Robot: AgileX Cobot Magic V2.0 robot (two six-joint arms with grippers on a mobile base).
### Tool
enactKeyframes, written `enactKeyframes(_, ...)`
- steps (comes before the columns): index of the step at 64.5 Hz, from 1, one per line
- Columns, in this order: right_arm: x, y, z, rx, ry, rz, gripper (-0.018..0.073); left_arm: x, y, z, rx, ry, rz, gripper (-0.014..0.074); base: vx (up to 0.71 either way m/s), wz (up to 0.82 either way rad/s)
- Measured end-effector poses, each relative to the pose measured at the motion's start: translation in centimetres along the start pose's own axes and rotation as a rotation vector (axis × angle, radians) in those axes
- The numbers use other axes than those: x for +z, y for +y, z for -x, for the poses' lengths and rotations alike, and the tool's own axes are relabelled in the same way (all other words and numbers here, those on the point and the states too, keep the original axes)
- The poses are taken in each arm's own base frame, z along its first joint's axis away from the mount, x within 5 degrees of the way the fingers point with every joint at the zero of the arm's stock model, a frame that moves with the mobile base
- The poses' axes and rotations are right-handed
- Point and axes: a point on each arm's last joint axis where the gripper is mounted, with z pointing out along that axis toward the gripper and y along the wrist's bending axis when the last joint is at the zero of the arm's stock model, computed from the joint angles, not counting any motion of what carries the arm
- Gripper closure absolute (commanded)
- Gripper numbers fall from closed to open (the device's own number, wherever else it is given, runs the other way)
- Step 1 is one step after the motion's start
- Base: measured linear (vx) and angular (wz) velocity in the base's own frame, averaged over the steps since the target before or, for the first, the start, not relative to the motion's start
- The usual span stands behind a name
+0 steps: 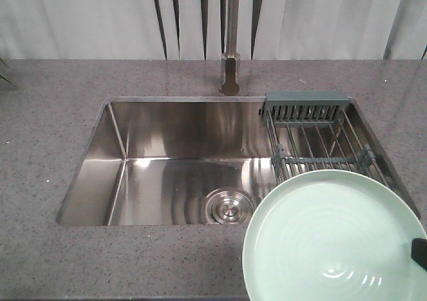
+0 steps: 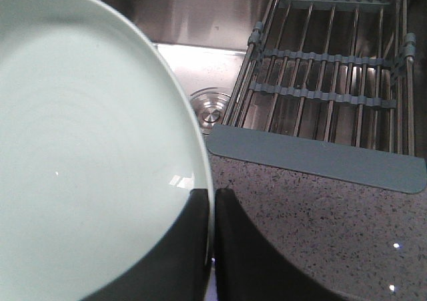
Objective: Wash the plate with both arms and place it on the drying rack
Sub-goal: 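Approach the sink and drying rack with the plate in the right gripper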
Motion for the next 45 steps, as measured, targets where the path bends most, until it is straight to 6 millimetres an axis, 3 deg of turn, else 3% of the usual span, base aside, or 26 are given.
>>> enactKeyframes(45, 0.00, 0.00, 0.00, 0.000, 0.000, 0.000, 0.0561, 0.00, 0.00, 0.00, 0.000, 0.000, 0.000, 0.0603, 0.03, 0.00)
